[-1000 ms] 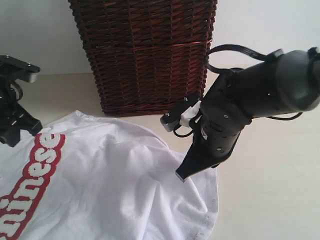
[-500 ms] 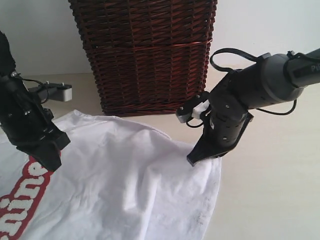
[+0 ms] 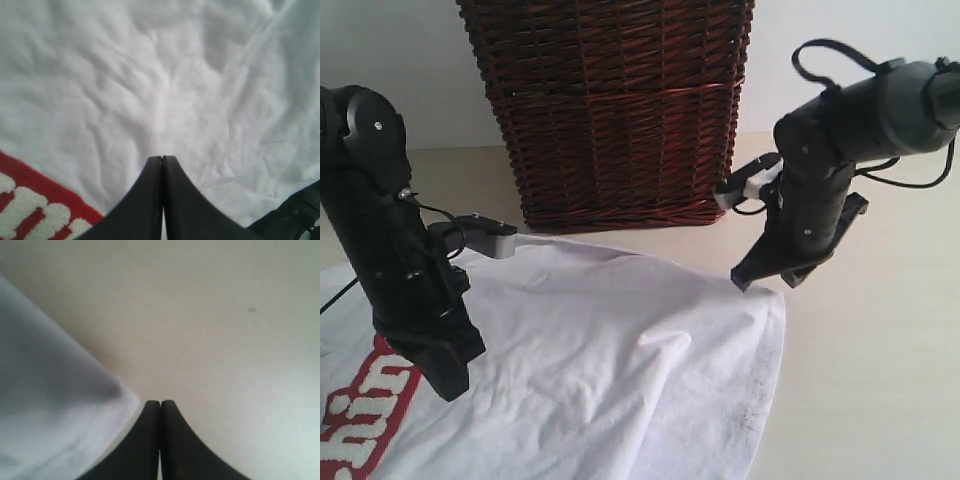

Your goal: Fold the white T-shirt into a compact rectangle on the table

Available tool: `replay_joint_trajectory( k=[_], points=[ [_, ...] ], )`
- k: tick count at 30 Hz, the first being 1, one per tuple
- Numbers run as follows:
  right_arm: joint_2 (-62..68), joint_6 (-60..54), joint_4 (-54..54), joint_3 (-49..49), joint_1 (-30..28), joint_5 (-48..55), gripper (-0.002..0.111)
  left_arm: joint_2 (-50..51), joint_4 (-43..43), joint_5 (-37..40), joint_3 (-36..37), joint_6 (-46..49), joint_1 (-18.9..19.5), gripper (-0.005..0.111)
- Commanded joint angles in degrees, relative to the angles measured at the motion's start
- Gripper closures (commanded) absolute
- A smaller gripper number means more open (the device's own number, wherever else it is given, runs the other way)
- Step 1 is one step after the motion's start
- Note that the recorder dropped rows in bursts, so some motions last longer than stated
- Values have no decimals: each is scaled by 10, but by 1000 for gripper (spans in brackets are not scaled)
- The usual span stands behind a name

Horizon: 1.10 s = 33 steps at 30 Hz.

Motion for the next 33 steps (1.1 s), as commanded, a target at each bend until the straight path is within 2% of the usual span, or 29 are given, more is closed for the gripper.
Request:
replay_joint_trajectory(
  k=[1, 5, 10, 15, 23, 29, 33],
  points=[
    [-70, -114, 146, -10, -2, 13, 108, 1, 1, -29, 2, 5, -3, 107],
    [-133, -164, 233, 31, 8, 37, 108, 1, 2, -37, -1, 4, -3, 107],
    [-184, -169, 228, 129, 77, 48, 108, -10, 0, -40, -10, 2, -3, 107],
    [-170, -156, 228, 212, 150, -23, 108, -45, -3, -47, -7, -9, -3, 107],
    [-109, -115, 197, 215, 159, -87, 108, -97, -7, -71, 8, -21, -3, 107],
    [-87, -106, 178, 215, 159, -72, 108, -102, -6, -92, 10, -21, -3, 107],
    [-87, -37, 97, 215, 159, -50, 108, -102, -6, -90, 12, -21, -3, 107]
  ],
)
